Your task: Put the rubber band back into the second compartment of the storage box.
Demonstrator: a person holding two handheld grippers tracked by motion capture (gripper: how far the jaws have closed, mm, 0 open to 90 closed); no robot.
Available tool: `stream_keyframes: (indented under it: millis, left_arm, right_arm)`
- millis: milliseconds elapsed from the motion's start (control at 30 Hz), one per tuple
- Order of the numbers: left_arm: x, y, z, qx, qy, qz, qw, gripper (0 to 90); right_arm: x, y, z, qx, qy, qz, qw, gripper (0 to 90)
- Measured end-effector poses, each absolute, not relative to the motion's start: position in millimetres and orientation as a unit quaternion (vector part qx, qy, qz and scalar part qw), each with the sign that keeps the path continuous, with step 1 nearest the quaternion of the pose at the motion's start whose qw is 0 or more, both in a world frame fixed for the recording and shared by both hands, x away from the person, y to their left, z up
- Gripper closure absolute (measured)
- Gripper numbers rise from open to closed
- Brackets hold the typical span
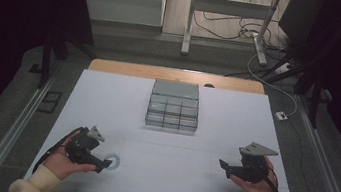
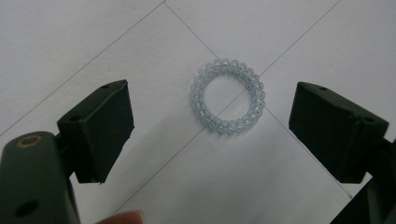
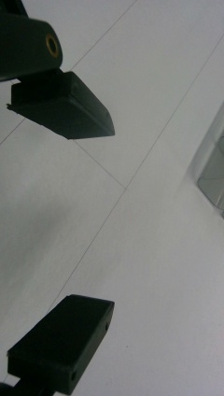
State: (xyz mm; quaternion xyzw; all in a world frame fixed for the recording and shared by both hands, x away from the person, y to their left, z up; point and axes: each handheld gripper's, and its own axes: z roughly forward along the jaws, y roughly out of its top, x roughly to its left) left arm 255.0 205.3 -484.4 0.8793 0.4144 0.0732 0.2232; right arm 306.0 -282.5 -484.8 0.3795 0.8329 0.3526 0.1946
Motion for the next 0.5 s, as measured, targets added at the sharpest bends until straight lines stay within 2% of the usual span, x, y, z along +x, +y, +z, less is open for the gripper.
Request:
stream_keyframes:
  millis: [500]
  left_arm:
    - [270,197,-487,0.885,0.412,0.066,0.208,14.9]
  right_arm:
    - [306,-282,-485,0.378,0.834,0.352,0.195,13.8]
